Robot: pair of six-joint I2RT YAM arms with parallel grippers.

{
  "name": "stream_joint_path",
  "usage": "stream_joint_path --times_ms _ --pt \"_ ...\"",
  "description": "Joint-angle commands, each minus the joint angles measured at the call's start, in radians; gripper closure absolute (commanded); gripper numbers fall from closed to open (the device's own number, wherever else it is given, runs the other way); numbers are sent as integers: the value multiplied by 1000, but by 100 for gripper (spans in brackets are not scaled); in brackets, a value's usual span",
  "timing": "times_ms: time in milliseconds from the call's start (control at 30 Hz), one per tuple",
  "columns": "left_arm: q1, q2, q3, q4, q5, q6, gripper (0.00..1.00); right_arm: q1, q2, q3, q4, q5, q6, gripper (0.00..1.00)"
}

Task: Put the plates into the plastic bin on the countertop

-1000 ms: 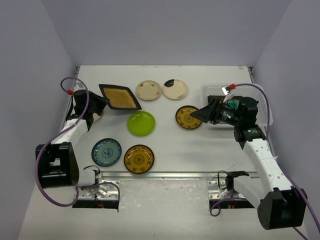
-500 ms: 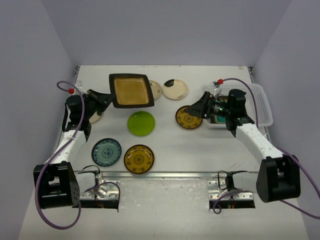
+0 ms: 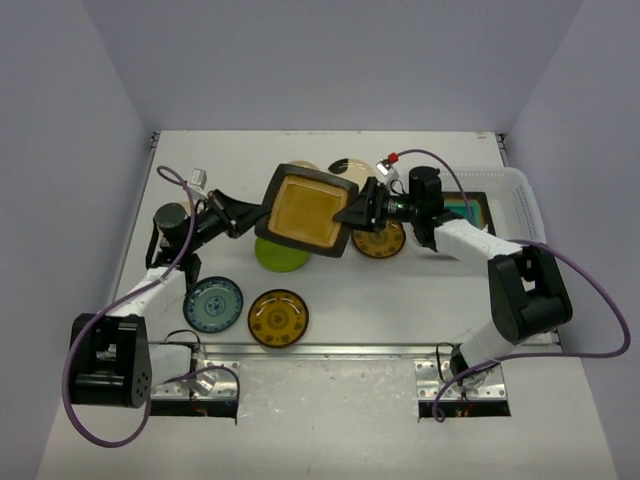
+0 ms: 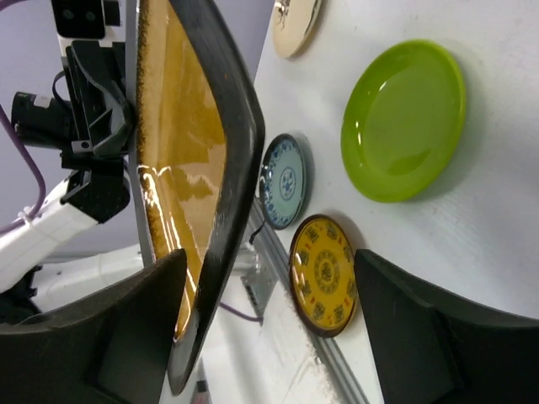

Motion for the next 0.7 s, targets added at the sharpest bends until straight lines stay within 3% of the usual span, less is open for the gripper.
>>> stream_joint_path --times_ms 0,67,200,300,333,367,400,433,500,600,667 --pt "-44 -12 -8 240 8 -84 100 -1 -5 -16 165 22 80 56" --pt "-58 -9 -13 246 -2 -82 100 -2 3 -41 277 -6 166 90" --pt "-66 -6 -20 242 -13 -72 98 -1 -24 -84 339 3 218 100" --pt "-66 -29 17 87 -41 9 62 -22 -70 -101 318 19 226 100" --pt "-66 -53 63 -77 -82 99 43 -49 -99 -113 295 33 235 100" --pt "-66 -74 107 -228 -160 180 12 -76 -122 -124 276 56 243 100" --pt "-66 -96 159 -397 -237 272 0 -118 -145 -135 234 78 250 100" --pt "-66 -120 216 -576 -315 371 0 -169 -168 -147 181 99 256 100" --pt "-66 -198 265 -775 -502 465 0 -274 -231 -164 82 161 279 100" --pt "-65 -335 276 -888 -690 536 0 -419 -321 -201 -26 257 326 100" --pt "-66 -388 275 -933 -709 586 0 -503 -356 -207 -119 365 355 100"
